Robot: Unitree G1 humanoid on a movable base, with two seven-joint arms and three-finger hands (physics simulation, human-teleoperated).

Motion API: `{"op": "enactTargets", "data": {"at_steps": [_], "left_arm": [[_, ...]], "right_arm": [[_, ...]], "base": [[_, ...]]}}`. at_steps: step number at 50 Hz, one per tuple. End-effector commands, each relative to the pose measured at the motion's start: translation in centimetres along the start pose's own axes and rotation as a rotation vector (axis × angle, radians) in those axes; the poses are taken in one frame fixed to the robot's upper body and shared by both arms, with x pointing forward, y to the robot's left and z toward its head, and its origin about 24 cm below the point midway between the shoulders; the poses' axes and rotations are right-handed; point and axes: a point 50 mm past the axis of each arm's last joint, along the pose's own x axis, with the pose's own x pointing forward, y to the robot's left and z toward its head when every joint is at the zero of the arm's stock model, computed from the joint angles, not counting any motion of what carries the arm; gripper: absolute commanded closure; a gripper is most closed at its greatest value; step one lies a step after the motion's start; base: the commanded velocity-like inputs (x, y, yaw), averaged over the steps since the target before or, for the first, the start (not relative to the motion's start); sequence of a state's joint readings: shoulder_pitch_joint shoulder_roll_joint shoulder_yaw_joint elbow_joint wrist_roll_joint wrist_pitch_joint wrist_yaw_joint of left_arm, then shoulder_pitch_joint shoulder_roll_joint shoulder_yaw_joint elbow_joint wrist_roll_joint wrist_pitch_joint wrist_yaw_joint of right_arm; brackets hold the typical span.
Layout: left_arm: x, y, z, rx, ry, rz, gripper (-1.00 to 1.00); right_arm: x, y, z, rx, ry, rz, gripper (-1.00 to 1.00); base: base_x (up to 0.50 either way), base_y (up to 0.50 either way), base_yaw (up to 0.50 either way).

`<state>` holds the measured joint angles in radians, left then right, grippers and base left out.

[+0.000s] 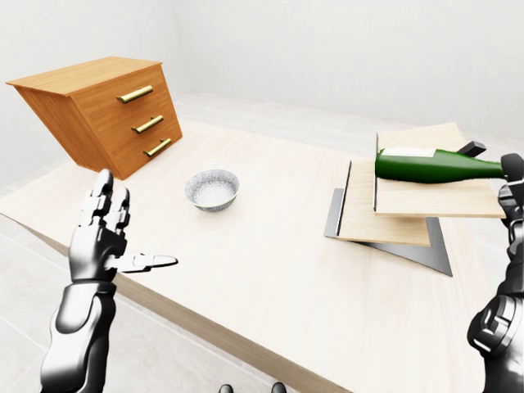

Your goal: Put the wine bottle on the wine rack.

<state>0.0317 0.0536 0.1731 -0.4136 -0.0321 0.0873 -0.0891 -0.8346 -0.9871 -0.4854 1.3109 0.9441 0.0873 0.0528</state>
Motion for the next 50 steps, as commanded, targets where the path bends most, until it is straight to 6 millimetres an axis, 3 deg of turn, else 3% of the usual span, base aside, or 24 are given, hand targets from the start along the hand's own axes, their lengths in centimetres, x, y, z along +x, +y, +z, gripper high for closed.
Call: {"op": "enactTargets", "data": {"at_steps": [1, 24, 39, 50], "left_arm": [[0.2, 0.0, -0.5, -0.001, 0.019, -0.001, -1.00], [0.2, 0.1, -0.5, -0.001, 0.018, -0.001, -1.00], [0.3, -0.1, 0.4, -0.002, -0.018, -0.003, -1.00], [0.3, -0.3, 0.4, -0.004, -0.021, -0.008, -1.00]], "right_arm": [[-0.1, -0.7, 0.0, -0.005, 0.001, -0.008, -1.00], [-0.3, -1.5, 1.2, -0.043, -0.026, 0.006, -1.00], [-0.8, -2.4, 3.3, -0.086, -0.078, 0.039, -1.00], [-1.3, -1.6, 6.0, -0.101, -0.161, 0.089, -1.00]], "base": [[0.00, 0.00, 0.00], [0.00, 0.00, 0.00], [0.00, 0.00, 0.00], [0.00, 0.00, 0.00]]}}
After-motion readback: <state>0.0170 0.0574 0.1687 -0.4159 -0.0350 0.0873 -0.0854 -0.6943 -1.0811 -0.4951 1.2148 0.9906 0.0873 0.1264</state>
